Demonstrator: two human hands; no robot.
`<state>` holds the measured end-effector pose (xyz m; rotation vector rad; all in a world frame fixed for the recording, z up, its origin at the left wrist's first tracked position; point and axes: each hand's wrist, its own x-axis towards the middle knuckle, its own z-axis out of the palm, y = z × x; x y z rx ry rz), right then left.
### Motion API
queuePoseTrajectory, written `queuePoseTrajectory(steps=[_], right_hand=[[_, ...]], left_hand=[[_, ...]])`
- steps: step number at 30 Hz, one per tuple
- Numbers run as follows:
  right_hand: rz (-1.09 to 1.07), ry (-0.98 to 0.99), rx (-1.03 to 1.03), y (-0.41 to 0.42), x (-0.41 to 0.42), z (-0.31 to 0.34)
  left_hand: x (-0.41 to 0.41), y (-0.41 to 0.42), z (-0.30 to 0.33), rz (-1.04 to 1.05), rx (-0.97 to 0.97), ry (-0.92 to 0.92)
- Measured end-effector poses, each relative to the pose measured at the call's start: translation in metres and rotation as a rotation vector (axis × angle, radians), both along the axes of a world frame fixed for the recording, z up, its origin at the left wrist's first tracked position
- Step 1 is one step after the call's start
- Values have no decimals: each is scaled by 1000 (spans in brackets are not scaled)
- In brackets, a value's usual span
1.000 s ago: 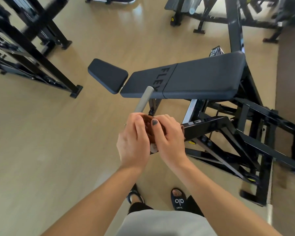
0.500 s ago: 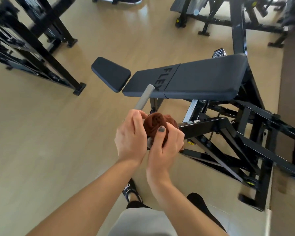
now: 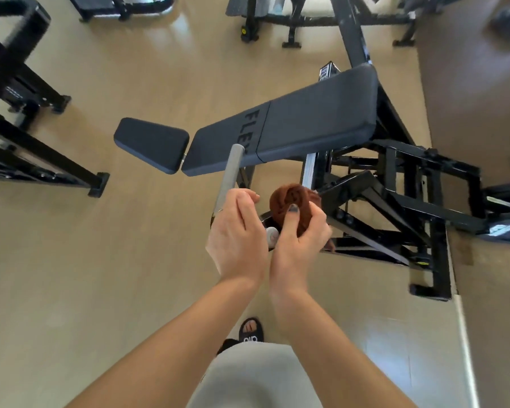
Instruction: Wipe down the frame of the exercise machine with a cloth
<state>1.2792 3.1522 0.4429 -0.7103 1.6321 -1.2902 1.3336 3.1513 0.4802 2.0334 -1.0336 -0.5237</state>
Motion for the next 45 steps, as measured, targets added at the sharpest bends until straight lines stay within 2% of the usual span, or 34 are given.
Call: queuePoseTrajectory(steps=[4,8,11,14,19,21,26,30,36,38,43,45], right_hand=[[-27,-84,2,21,17,3],[-87,15,-3,-11,-10,-15],[-179,54,96,-50,-32,-22],[-223,37,142,-50,-26,-16],[-212,-201,54,26,25,6],[-236,-292,25,25,23,3],[-241,0,92,-41,-26,-26],[-233,8,210,-65,-43,-30],[-96,-107,78,20,13,6],[-89,-109,85,13,9,1],[-9,189,108,-53,-45,-37],[34,211,170,-77,-70,-51]], left_hand=[[8,3,-3,-136,-47,8],[13,4,-4,-193,-92,74],[13,5,-6,-217,-139,27],[13,5,-6,-214,-139,1],[13,5,-3,-264,-173,5],[14,5,-4,-252,-161,23],[14,3,-9,-234,-157,22],[13,5,-7,-237,-144,-14],[10,6,-4,-239,-142,-50],[9,7,-3,-229,-143,-44],[6,8,-3,-223,-113,-123],[6,7,0,-274,-73,-163]])
